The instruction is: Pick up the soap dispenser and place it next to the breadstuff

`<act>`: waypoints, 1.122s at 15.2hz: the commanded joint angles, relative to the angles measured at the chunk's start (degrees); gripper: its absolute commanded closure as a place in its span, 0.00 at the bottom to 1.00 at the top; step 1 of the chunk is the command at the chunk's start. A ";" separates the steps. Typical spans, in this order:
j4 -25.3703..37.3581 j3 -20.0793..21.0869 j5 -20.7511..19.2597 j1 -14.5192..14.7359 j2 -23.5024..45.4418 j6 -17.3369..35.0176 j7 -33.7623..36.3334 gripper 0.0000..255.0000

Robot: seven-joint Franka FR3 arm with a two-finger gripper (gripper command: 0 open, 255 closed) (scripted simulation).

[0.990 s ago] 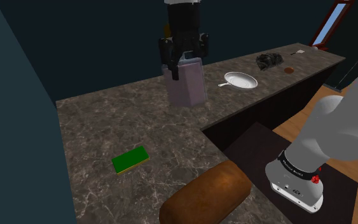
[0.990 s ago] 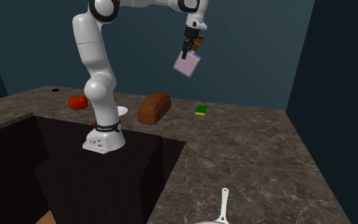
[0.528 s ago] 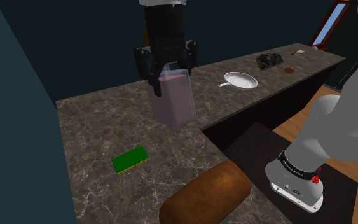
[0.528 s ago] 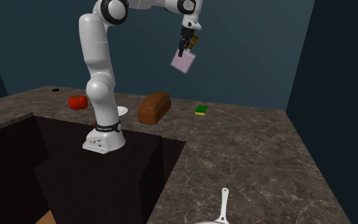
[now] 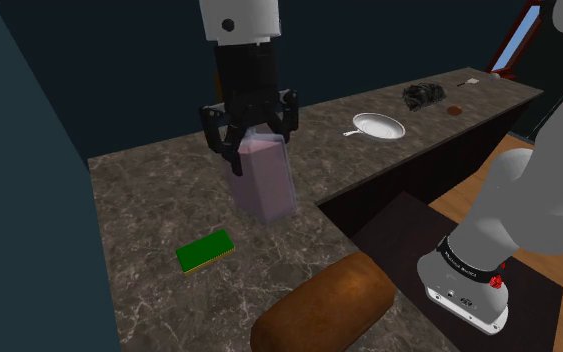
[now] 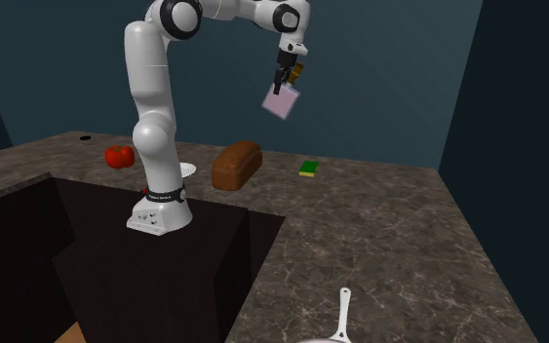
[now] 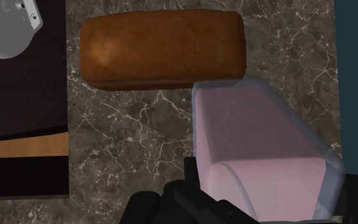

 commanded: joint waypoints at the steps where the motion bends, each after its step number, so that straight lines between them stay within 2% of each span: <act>1: -1.81 0.00 0.11 -0.01 -0.29 1.56 -0.31 1.00; 17: -13.03 0.16 0.03 0.23 0.65 13.52 -2.11 1.00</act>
